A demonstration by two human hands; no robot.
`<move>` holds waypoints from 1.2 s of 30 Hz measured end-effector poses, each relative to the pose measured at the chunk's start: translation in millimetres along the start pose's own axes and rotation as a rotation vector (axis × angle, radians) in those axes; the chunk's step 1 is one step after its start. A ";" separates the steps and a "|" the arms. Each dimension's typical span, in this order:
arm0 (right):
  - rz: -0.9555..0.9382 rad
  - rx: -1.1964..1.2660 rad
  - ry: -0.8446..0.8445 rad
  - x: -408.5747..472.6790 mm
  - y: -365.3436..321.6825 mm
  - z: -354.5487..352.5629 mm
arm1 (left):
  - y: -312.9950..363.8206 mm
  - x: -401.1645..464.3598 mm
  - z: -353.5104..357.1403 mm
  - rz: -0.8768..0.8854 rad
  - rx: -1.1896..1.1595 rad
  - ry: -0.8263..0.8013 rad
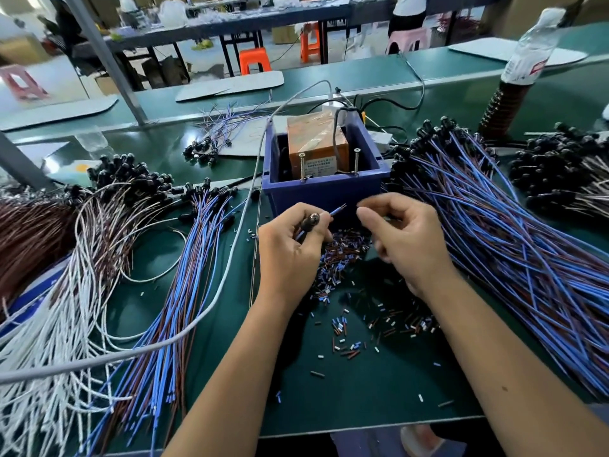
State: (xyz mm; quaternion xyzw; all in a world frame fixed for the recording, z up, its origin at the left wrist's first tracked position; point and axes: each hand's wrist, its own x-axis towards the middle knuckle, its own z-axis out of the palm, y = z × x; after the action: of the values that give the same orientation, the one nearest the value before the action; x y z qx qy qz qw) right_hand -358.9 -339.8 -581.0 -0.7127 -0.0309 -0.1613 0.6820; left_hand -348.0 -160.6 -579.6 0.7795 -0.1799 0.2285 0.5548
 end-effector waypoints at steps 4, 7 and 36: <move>0.050 0.174 -0.068 -4.6 -2.7 15.6 | 4.9 -3.0 8.3 0.048 -0.020 -0.031; 0.091 0.272 -0.048 -5.5 -3.3 21.2 | 5.6 -3.7 10.5 0.066 -0.050 -0.028; -0.435 -0.412 0.513 23.6 -22.4 24.4 | -0.1 13.9 4.5 0.109 0.125 0.526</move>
State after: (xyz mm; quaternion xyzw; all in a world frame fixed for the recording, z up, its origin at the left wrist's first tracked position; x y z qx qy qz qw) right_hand -337.9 -318.4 -553.4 -0.7478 0.0233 -0.4779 0.4603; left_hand -335.7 -165.2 -573.2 0.7154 -0.0570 0.4633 0.5199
